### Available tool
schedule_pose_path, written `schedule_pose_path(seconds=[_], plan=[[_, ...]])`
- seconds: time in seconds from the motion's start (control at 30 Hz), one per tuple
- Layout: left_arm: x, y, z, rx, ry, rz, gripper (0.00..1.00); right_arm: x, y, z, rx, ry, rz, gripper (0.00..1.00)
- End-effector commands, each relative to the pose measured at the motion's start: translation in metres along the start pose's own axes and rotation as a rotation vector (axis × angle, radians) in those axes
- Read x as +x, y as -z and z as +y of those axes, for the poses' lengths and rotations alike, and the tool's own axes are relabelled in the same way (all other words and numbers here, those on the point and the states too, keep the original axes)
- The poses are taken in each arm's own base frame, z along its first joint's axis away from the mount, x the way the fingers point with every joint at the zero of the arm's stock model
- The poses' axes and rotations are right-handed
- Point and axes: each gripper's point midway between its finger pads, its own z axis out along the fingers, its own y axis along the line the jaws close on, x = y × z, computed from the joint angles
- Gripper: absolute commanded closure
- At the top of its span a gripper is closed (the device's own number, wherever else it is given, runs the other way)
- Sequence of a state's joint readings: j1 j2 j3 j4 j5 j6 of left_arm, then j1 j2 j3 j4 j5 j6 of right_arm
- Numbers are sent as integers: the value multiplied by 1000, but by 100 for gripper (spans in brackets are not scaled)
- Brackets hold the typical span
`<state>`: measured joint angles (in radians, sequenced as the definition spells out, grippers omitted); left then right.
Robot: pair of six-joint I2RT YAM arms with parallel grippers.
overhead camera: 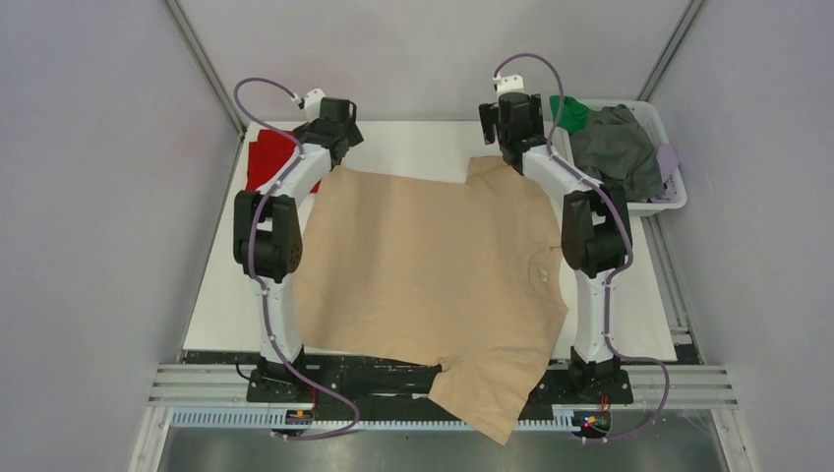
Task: Fold and stack the t-shirts
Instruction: Flatten out the tshirt
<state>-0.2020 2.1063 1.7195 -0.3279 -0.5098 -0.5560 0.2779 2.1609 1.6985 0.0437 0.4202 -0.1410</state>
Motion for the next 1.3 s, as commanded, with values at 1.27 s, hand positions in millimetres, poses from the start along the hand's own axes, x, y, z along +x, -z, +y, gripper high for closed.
schedule_pose_path(seconds=[1.27], plan=[[161, 35, -10, 111, -139, 429, 0, 194, 114, 22, -210, -106, 477, 2]])
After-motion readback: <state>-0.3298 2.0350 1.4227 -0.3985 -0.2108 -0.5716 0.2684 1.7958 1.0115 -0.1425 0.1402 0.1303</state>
